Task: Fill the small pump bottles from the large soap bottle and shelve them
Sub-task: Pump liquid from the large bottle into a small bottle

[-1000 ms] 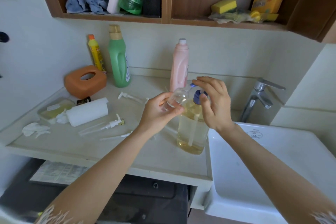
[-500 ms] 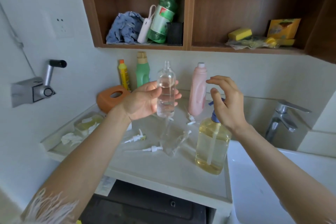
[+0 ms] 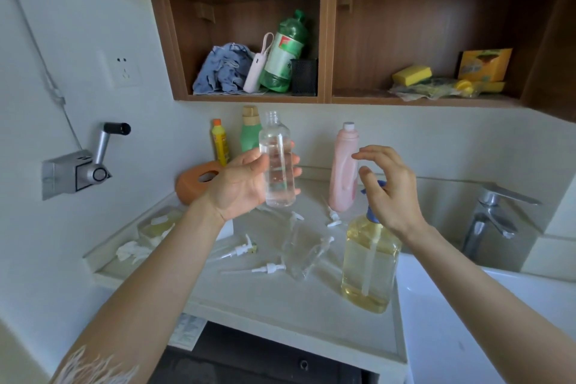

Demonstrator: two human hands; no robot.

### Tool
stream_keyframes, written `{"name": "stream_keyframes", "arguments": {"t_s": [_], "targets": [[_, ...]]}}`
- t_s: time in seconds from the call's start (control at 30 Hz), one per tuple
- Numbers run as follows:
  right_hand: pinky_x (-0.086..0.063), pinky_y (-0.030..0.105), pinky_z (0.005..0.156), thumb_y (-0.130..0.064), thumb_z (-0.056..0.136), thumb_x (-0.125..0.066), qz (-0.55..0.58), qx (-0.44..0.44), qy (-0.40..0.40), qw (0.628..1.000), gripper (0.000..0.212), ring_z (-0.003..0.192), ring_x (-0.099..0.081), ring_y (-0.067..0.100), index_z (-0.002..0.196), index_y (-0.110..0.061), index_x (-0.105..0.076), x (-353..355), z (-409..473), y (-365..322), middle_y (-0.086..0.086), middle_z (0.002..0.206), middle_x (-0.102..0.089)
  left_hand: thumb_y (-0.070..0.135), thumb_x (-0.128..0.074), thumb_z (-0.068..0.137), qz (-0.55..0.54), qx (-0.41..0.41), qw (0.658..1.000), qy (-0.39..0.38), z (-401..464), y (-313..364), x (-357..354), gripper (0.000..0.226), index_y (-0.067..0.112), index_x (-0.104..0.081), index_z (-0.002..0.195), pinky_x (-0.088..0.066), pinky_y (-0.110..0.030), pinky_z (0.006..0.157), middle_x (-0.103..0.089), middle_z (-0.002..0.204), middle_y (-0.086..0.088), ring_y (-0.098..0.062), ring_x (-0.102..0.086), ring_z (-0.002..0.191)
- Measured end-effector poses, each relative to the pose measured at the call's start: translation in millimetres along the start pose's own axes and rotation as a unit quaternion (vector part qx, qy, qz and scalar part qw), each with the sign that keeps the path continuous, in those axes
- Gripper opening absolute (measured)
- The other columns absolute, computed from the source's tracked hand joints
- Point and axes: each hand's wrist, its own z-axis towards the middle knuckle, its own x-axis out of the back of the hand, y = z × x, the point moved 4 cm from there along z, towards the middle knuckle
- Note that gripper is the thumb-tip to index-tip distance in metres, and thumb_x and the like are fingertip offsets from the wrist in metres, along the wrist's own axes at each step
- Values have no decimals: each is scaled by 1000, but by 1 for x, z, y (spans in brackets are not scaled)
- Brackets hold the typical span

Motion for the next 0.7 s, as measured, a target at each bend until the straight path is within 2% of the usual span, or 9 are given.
{"name": "stream_keyframes", "arguments": {"t_s": [0.07, 0.1, 0.17, 0.2, 0.27, 0.4, 0.53, 0.63, 0.7], "targets": [[-57, 35, 72, 2, 89, -51, 0, -6, -6, 1000, 27, 105, -55, 19, 106, -8, -69, 4, -1, 5, 1, 114, -56, 40, -91, 55, 38, 1, 999, 27, 1, -6, 2, 68, 13, -66, 113, -49, -51, 94, -72, 101, -2, -20, -68, 97], [-57, 25, 70, 4, 89, -50, 2, -9, -7, 1000, 28, 103, -56, 19, 107, -7, -68, 6, -2, 8, 4, 114, -57, 39, -89, 59, 70, 5, 997, 43, 1, -13, 1, 64, 13, -63, 112, -51, -48, 92, -71, 100, -1, -19, -67, 95], [-45, 5, 77, 1, 89, -50, -18, -7, -3, 1000, 26, 102, -55, 16, 105, -5, -68, 12, -4, 17, 8, 113, -59, 31, -79, 73, 160, 15, 983, 87, 2, -33, -3, 40, 19, -64, 108, -53, -38, 84, -69, 95, 4, -14, -65, 90], [-39, 4, 83, -5, 88, -48, -38, -10, -5, 999, 26, 103, -54, 14, 104, -5, -68, 14, -5, 21, 8, 112, -61, 24, -74, 80, 226, 17, 968, 110, 3, -45, -6, 29, 25, -64, 107, -53, -28, 80, -68, 92, 9, -9, -64, 89], [-36, 13, 89, -11, 85, -46, -69, -25, -20, 997, 31, 104, -54, 12, 104, -4, -69, 17, -11, 32, 6, 111, -63, 14, -69, 87, 321, 22, 938, 129, 4, -72, -17, 28, 32, -60, 107, -49, -10, 69, -67, 92, 15, 5, -61, 81], [-38, 14, 92, -9, 84, -50, -90, -32, -48, 994, 30, 104, -61, 21, 106, -4, -70, 19, -28, 45, 6, 110, -67, 7, -68, 88, 299, 41, 940, 158, 10, -115, -33, 32, 17, -58, 116, -45, -16, 49, -64, 83, 5, 2, -54, 52], [-41, 22, 98, -5, 85, -67, -117, -5, -39, 992, 26, 110, -61, 23, 111, -5, -70, 20, -35, 51, 7, 116, -67, 6, -69, 86, 289, 26, 941, 173, 15, -128, -37, 37, 11, -58, 121, -49, -23, 63, -68, 85, 5, 4, -60, 70], [-42, 23, 99, -3, 83, -70, -116, 3, -23, 993, 27, 111, -62, 22, 110, -5, -71, 19, -36, 51, 8, 116, -68, 8, -70, 85, 271, 11, 946, 178, 17, -127, -40, 34, 26, -60, 112, -47, -15, 60, -70, 80, 16, 1, -59, 74], [-41, 19, 100, 0, 83, -68, -111, 5, -17, 994, 28, 111, -61, 20, 110, -4, -70, 18, -37, 50, 8, 117, -67, 12, -72, 85, 265, -2, 944, 196, 19, -126, -41, 34, 28, -60, 113, -51, -19, 67, -72, 87, 13, -6, -62, 81]]}}
